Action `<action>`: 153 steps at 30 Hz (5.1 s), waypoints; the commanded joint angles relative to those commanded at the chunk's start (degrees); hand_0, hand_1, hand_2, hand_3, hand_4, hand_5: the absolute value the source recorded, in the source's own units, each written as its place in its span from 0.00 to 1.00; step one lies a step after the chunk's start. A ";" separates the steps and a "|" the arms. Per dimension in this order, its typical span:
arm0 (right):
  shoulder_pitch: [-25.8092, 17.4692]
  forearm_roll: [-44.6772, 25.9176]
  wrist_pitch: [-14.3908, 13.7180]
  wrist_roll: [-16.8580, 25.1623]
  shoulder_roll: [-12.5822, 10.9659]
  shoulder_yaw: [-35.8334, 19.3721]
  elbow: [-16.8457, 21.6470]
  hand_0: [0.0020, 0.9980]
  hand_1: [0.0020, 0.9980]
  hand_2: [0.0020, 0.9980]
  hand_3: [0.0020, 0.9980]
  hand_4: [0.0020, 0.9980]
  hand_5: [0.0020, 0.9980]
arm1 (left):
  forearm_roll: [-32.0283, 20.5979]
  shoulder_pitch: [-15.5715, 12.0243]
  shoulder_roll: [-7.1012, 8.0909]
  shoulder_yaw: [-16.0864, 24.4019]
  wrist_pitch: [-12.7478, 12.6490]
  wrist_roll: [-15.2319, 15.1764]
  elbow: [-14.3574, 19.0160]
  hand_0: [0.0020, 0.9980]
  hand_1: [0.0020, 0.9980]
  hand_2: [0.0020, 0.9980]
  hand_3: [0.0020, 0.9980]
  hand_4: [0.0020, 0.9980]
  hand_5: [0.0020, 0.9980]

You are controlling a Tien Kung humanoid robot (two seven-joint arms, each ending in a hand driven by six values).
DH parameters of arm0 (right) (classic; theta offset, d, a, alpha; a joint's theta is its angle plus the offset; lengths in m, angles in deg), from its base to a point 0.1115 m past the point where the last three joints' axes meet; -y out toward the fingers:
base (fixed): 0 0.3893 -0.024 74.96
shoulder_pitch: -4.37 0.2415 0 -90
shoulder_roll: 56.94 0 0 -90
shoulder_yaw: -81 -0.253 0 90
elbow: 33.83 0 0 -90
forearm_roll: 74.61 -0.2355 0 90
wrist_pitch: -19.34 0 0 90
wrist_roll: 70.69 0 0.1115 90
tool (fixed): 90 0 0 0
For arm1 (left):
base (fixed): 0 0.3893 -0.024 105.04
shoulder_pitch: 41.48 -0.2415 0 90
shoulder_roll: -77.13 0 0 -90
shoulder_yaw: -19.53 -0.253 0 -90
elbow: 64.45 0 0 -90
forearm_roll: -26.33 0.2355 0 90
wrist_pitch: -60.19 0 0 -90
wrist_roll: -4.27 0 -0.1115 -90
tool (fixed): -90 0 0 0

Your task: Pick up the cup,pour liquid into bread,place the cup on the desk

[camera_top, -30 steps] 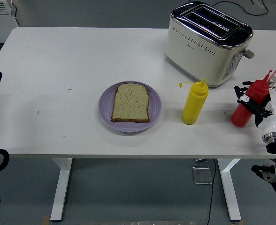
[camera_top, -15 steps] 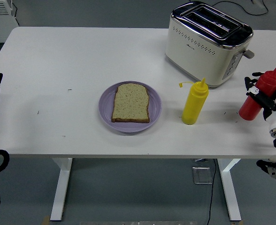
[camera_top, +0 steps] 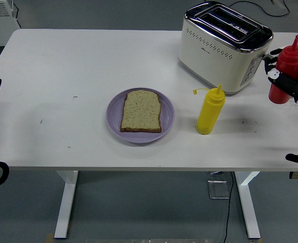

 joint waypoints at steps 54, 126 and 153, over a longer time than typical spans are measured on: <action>29.56 59.92 19.20 -27.16 3.17 17.23 -3.45 0.18 0.25 0.36 0.41 0.40 0.03 | -0.10 -0.03 -0.29 0.73 0.07 -0.03 -0.08 0.79 0.74 0.74 0.69 0.51 1.00; 2.94 -6.69 -7.48 3.64 2.23 -5.31 3.80 0.22 0.27 0.35 0.41 0.40 0.01 | -0.03 0.01 -0.26 0.27 0.09 -0.02 -0.19 0.79 0.74 0.74 0.70 0.51 1.00; -2.39 -23.85 -8.49 17.15 2.64 7.03 -7.79 0.25 0.29 0.36 0.42 0.42 0.00 | -0.01 -0.03 -0.24 -0.26 0.08 -0.04 -0.28 0.79 0.74 0.74 0.69 0.51 1.00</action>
